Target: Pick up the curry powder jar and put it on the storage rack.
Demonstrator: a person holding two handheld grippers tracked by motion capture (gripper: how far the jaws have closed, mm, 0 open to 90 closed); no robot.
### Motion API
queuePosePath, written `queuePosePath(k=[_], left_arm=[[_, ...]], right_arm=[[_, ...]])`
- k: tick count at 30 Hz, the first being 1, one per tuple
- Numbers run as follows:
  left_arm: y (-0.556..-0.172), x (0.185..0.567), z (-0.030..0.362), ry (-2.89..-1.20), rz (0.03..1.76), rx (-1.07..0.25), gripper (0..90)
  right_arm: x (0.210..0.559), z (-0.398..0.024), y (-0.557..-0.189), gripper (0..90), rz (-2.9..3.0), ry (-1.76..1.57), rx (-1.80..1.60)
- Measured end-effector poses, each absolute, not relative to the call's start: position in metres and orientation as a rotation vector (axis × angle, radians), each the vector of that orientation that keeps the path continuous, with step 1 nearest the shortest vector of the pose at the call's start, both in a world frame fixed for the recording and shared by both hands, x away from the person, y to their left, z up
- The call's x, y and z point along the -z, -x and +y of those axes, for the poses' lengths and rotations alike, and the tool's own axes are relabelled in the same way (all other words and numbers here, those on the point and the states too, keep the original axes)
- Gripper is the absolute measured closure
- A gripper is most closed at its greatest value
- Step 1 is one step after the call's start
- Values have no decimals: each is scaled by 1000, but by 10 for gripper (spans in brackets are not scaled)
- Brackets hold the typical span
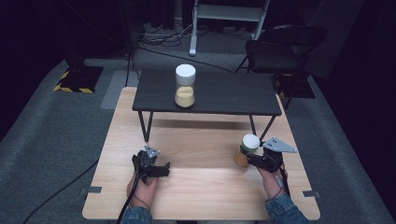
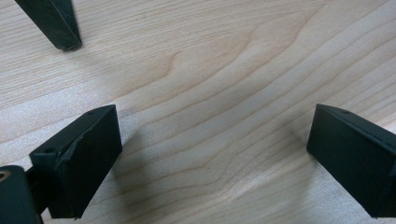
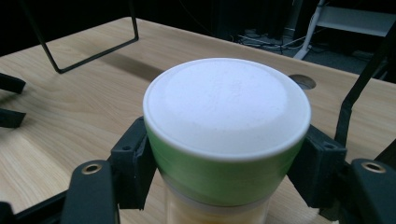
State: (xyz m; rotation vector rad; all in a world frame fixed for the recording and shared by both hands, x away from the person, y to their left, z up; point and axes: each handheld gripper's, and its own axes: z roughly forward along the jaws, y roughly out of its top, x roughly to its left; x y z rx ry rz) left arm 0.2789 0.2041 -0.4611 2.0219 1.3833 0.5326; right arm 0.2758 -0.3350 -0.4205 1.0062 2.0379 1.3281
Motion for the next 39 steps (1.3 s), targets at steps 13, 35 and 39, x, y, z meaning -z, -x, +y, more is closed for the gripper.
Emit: queuePosePath(k=[13,35,39], left_arm=[[-279,461,204,-2021,1383,-531,30],[-279,461,204,-2023,1381,-530,29],[-279,461,204,-2023,1381,-530,28]], right_arm=[[371,-334,-270,328,2033,-957,-1368],[275,-313,-291,328,1962,-922,-1452],[260,-305,-301,328,1951,-915,-1441]])
